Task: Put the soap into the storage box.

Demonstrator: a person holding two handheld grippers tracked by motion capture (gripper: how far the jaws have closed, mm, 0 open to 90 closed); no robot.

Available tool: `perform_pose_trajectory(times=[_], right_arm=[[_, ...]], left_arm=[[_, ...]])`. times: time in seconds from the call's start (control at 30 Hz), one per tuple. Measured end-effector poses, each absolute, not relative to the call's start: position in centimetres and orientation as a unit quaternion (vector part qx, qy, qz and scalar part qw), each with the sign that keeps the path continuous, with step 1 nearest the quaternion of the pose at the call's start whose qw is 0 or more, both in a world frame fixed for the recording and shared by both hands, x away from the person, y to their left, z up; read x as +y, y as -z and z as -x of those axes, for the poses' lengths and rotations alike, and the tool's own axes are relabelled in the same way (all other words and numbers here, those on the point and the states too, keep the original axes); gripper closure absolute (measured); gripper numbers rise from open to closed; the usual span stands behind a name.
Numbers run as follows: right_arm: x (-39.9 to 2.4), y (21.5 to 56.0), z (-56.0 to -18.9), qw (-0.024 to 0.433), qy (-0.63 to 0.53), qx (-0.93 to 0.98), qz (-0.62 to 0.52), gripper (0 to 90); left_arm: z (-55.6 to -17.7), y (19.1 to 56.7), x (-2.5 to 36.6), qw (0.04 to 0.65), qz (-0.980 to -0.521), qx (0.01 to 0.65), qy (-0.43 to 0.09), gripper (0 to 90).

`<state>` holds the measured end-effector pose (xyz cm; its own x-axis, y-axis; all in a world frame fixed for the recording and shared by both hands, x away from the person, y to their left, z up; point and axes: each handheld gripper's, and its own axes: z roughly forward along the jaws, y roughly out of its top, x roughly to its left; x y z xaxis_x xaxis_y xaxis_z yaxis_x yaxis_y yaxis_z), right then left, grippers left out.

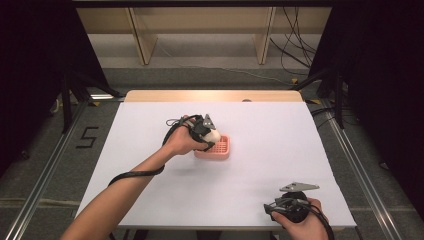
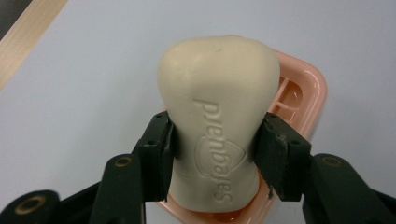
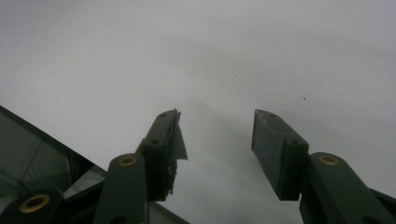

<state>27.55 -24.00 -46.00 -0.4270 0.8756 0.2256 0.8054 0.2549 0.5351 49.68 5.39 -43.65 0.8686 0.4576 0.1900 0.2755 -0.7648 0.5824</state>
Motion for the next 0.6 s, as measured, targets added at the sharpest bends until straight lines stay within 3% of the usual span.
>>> perform_pose_trajectory(times=[0.6], right_arm=[[-24.05,45.99,-27.53,0.058,-0.299,0.790,-0.531,51.8]], left_arm=[[-50.42,44.20,4.72,0.266,-0.930,0.203,-0.151,48.6]])
